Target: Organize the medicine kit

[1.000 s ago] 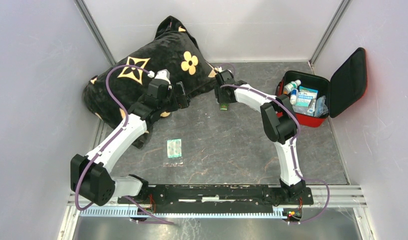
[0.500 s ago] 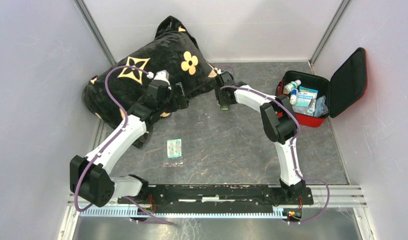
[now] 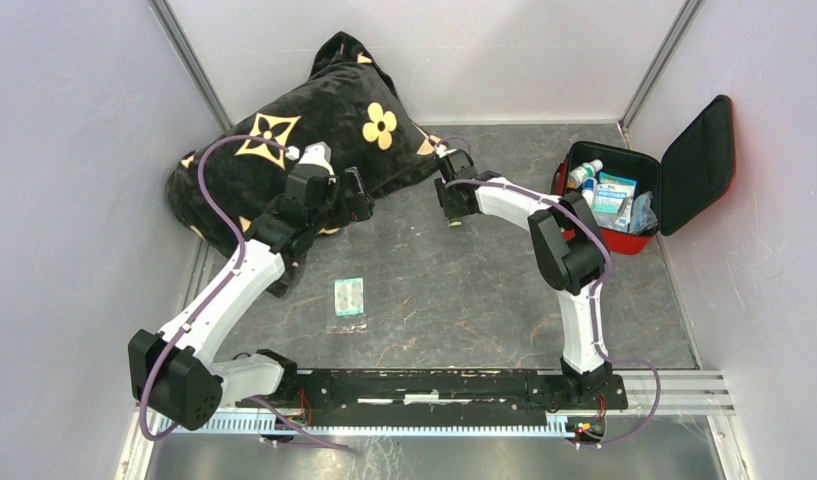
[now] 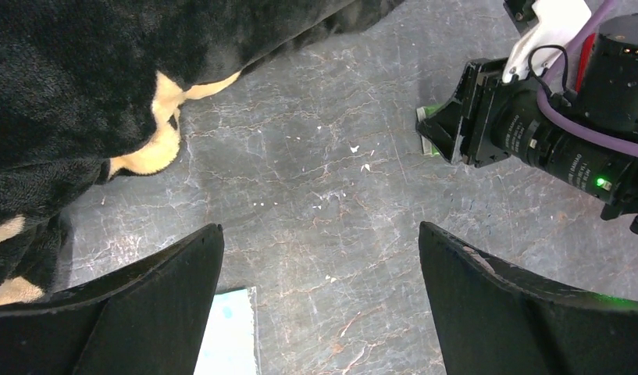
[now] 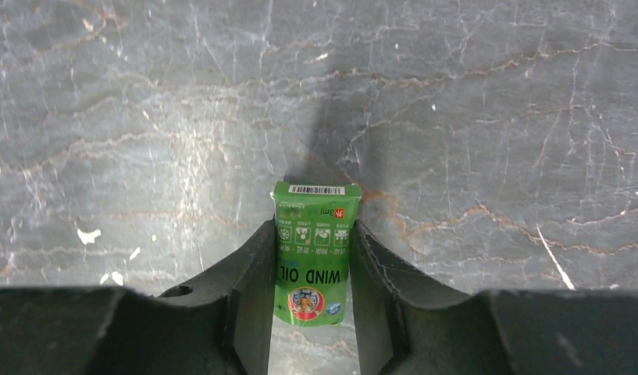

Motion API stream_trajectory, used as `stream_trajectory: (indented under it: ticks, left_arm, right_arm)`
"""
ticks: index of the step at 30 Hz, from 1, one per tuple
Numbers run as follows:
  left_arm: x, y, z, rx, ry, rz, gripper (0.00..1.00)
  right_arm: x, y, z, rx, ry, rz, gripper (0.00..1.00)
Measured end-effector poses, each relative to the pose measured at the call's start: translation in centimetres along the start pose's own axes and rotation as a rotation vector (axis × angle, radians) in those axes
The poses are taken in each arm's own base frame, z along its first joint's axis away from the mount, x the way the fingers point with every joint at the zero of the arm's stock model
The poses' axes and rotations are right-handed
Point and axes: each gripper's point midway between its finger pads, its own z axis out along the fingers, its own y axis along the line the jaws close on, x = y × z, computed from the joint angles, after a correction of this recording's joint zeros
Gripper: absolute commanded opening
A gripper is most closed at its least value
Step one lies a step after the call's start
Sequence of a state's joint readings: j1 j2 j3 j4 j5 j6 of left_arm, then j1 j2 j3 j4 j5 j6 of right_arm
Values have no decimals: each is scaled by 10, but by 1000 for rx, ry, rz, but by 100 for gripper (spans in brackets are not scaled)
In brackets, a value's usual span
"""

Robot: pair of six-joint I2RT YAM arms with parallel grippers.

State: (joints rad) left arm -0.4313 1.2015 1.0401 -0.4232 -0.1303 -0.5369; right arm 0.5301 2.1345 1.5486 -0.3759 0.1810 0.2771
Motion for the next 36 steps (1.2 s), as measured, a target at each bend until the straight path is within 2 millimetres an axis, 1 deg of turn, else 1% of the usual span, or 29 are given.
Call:
stream_trajectory:
  ticks: [3,6,10,13,14,16,20,23,27,29,32,34,36]
  left_arm:
    - [0,0,-1,0,-2,0,100]
    - [-1,0,-1,-1,-2,0,100]
    - [0,1,-1,-2,-2,0,100]
    - [1,1,-1,-6,3,1,100]
    - [2,2,-1,-7,6,1,100]
    - [3,2,-2,-9,11,2,100]
    - [5,3,0,-11,19,3,100]
    - [8,4,4,-17,32,5,100]
    - [14,6,10,-30,54,8,100]
    - [15,6,11,-33,61,9,100]
    - [13,6,11,-32,59,9,100]
    - [12,5,11,-31,57,9,100]
    - [12,5,11,-31,57,9,100]
  right_arm:
    - [2,0,-9,-19,0,-33,34]
    - [-3,-3,-25,-35,-27,-51,32]
    - [-22,-10,-57,-70,-101,-50,32]
    - [-43,-29,-81,-65,-170,-31,31]
    - [-49,-39,-89,-56,-193,-22,32]
    - [-60,-65,-104,-26,-233,5,31]
    - [-68,-131,-126,68,-282,80,31]
    - [-67,-185,-138,169,-297,139,30]
    - [-54,-241,-146,292,-274,199,30]
    - [-44,-262,-150,352,-247,221,30]
    - [-32,-285,-151,414,-206,246,30]
    - [-25,-300,-147,443,-175,262,30]
    - [-18,-313,-140,468,-142,278,34]
